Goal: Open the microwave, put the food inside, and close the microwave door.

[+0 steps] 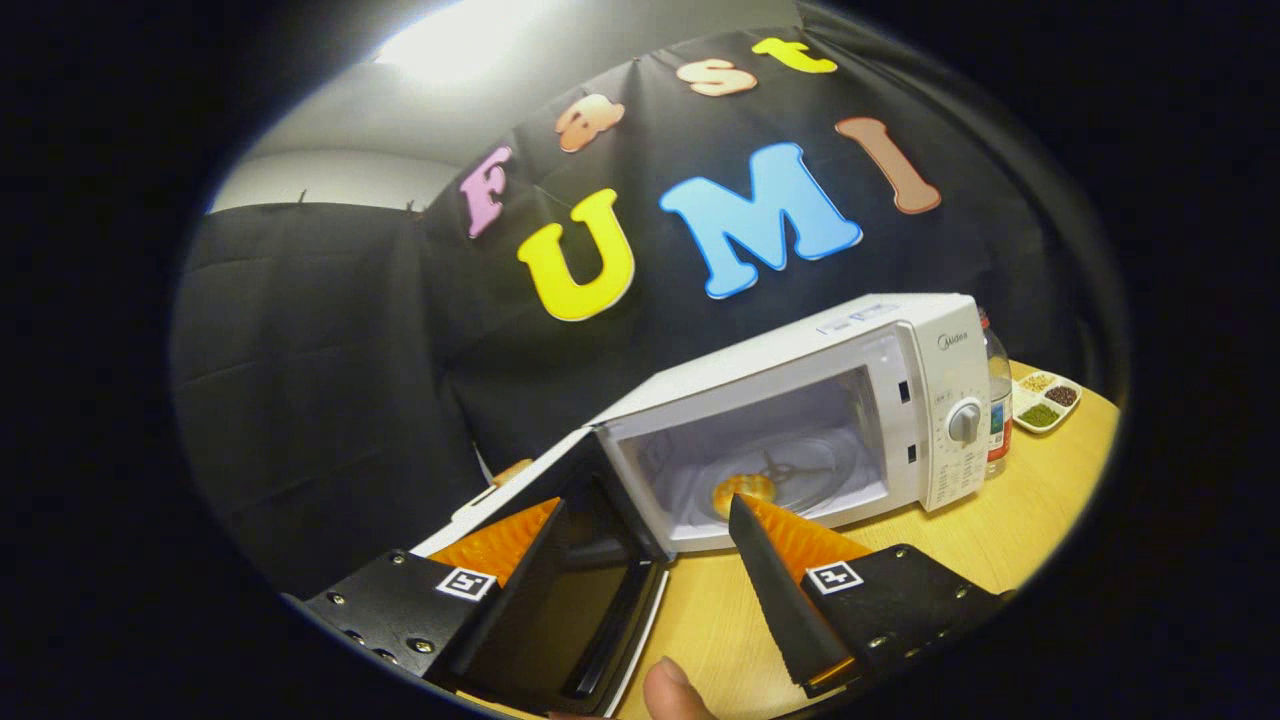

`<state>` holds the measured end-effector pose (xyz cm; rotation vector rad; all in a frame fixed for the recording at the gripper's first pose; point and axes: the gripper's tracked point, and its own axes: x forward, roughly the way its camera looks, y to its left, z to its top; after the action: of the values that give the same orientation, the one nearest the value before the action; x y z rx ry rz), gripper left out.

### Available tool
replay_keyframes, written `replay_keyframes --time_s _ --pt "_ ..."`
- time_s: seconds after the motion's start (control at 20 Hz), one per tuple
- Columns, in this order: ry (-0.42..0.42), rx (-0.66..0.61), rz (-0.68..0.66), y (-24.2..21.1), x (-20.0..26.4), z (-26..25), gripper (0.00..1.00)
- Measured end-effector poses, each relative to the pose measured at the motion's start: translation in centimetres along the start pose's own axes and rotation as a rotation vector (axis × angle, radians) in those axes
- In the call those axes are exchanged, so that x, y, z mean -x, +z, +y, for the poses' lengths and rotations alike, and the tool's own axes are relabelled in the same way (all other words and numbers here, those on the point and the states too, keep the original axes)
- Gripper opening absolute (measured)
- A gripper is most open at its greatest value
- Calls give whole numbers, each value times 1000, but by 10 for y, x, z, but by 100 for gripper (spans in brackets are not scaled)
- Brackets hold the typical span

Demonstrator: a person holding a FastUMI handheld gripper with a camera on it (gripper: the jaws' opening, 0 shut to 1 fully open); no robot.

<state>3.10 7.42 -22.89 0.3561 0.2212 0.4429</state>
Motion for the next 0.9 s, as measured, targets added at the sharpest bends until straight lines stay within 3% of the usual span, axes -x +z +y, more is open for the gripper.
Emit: replay_keyframes --time_s 0.3,0.5,0.6,0.65,0.9 --pt "285 49 -14 9 86 116 97" --pt "401 233 -1 -15 112 175 92" --pt "411 344 -16 -35 113 190 78" --pt "405 384 -11 -44 114 193 78" --pt "381 407 112 -102 95 197 28"
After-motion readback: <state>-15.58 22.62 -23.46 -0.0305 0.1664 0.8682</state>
